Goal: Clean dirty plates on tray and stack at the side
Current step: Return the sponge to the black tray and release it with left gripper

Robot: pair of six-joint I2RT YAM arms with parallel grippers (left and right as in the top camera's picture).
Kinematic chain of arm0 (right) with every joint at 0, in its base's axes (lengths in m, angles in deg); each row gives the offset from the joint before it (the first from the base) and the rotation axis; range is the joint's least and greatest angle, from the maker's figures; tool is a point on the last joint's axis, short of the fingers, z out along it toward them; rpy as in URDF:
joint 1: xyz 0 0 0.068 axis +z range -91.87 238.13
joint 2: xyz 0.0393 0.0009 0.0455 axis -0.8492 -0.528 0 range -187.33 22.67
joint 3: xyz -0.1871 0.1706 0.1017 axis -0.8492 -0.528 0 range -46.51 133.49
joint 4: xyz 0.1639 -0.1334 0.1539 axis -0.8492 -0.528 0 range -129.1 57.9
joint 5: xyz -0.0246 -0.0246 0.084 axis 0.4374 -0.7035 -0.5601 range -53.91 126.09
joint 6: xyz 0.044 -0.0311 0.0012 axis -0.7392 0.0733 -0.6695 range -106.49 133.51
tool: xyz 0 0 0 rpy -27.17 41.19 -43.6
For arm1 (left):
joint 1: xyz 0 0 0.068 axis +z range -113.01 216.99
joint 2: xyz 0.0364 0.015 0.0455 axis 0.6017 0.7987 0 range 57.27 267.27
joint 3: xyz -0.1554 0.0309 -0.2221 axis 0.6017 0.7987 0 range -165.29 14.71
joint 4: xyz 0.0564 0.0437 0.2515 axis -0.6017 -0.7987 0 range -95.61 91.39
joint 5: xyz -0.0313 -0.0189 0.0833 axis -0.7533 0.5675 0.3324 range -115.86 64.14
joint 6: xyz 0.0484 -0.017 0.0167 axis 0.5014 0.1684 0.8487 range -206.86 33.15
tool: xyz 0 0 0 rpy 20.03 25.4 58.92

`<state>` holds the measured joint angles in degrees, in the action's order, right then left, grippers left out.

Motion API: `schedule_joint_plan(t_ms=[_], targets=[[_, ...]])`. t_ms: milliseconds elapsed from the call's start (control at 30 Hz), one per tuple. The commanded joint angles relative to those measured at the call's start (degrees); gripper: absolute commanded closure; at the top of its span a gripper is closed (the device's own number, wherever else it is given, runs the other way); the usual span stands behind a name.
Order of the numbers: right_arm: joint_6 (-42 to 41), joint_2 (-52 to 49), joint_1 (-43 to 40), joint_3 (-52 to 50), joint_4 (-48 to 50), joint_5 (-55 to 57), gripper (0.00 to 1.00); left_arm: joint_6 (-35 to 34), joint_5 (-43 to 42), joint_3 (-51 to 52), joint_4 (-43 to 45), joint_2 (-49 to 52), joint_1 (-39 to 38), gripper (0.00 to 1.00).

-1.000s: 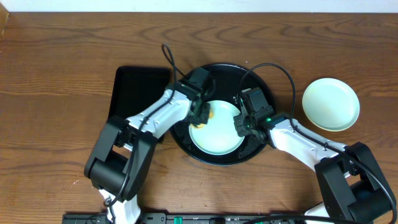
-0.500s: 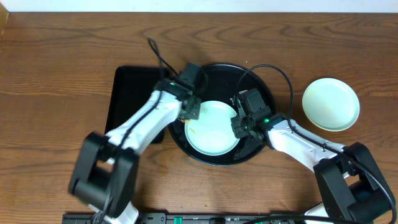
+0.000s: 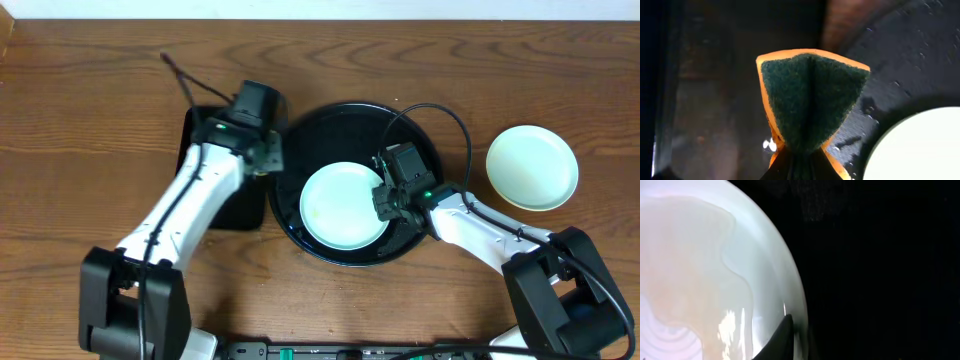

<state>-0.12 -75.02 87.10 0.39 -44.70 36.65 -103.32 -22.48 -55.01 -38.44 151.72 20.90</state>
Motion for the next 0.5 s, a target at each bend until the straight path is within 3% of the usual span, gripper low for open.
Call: schedule_joint_plan(t_ms=[0, 267, 467], targets=[[0.0, -1.9, 0.0, -1.3, -1.4, 0.6, 0.98, -0.7, -5.7, 0.7, -0.2, -0.2, 5.7, 0.93], [-0.1, -1.7, -0.1, -1.2, -1.4, 0.5, 0.99, 7.6, -18.5, 1.2, 0.0, 0.0, 14.4, 0.92], [0.7, 1.3, -0.5, -0.1, -0.9, 3.4, 0.99, 11.1, -22.4, 1.2, 0.2, 0.0, 18.6, 0.93]])
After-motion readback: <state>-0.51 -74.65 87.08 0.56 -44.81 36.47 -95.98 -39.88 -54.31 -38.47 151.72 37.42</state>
